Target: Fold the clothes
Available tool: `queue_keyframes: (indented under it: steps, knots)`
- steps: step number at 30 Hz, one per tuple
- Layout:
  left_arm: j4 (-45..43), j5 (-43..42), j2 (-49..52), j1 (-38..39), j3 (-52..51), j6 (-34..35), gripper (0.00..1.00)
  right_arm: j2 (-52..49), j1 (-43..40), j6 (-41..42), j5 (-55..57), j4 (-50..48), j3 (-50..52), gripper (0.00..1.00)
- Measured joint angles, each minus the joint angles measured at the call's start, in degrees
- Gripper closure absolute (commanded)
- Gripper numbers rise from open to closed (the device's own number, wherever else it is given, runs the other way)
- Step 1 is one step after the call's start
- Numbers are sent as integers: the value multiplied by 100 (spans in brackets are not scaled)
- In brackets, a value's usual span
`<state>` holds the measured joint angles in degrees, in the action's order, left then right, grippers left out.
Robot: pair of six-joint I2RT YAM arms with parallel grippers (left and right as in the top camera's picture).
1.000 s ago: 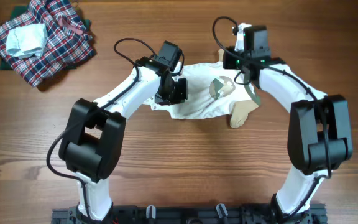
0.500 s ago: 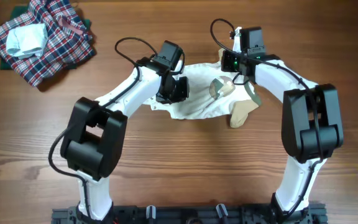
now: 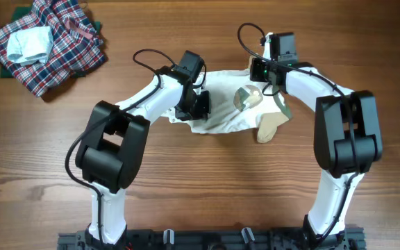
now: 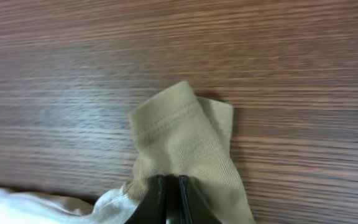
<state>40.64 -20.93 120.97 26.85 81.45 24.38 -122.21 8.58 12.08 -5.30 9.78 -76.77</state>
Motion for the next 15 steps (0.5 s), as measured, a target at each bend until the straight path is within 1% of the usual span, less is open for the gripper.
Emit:
queue_keyframes:
  steps: [5,11,13,15]
  knots:
    - [435,-39,0,0,22,20,93,0,-39,0,376,0,-11,91]
    - [472,7,0,-11,31,11,91,0,-39,0,693,-4,-11,90]
    - [474,2,0,-50,31,-9,91,0,-39,0,876,0,-11,83]
    - [476,-2,0,-164,35,-28,92,0,-39,-2,1045,28,-13,72]
